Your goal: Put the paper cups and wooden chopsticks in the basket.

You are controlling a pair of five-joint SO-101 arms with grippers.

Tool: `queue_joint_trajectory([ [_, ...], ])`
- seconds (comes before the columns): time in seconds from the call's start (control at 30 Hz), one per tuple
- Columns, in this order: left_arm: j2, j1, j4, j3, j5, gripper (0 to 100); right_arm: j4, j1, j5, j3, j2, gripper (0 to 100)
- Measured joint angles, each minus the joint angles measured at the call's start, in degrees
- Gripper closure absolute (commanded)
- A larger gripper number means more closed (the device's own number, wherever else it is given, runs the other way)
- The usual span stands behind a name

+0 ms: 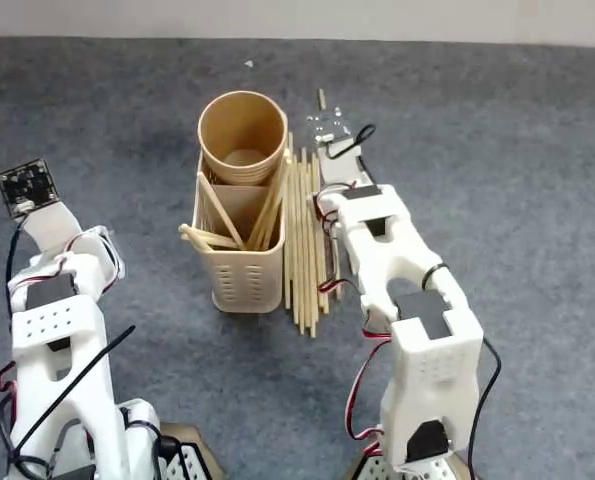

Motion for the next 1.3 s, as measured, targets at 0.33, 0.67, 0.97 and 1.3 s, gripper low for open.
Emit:
queue_joint_trajectory([
  [0.33,0.0,0.0,0.0,0.0,0.0,82,9.23,2.11,0.0,-3.25,0.35,99.2],
  [0.67,0.0,0.0,0.0,0.0,0.0,82,16.88,1.93,-4.04,-2.9,-14.24,99.2],
  [0.97,0.0,0.09,0.0,0.18,0.0,82,18.02,0.44,-4.04,-2.99,-40.26,99.2],
  [1.3,0.0,1.49,-2.37,2.11,0.0,82,17.58,-6.24,-4.04,-15.91,-49.05,99.2],
])
